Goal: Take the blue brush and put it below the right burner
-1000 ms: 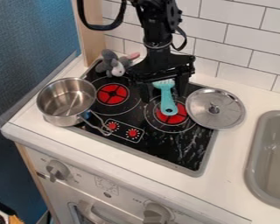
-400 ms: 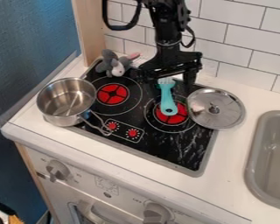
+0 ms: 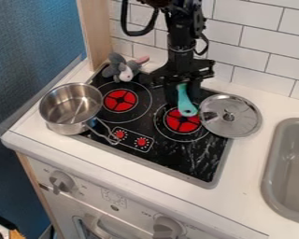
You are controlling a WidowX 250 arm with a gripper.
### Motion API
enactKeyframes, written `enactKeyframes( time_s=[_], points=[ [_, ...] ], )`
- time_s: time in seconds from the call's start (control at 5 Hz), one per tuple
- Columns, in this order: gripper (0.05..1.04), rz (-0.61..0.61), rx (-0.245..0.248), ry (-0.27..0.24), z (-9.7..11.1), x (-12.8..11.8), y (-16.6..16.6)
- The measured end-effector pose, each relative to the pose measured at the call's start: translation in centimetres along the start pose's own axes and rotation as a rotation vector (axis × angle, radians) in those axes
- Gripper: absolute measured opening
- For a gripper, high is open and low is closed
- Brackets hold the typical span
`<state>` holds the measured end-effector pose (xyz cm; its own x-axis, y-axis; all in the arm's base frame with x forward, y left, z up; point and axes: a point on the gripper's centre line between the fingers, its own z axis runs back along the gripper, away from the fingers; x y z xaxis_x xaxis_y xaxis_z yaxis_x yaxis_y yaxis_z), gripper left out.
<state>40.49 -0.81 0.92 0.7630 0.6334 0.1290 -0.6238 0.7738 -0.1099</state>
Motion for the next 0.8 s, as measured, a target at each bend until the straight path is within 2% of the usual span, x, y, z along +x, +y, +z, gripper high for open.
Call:
enactKeyframes(
  time_s=[0.2,0.4,0.6,0.8],
  points=[
    [0.328,0.005,0.021,-0.015,-0.1,0.4,-0.2],
    [0.328,0.013,0.034,-0.023,-0.2,0.5,0.0],
    [0.328,0.047,0.112,0.033,0.4,-0.1,0.9],
    [0.328,0.127,0.066,0.037,2.9,-0.7,1.1]
  ],
)
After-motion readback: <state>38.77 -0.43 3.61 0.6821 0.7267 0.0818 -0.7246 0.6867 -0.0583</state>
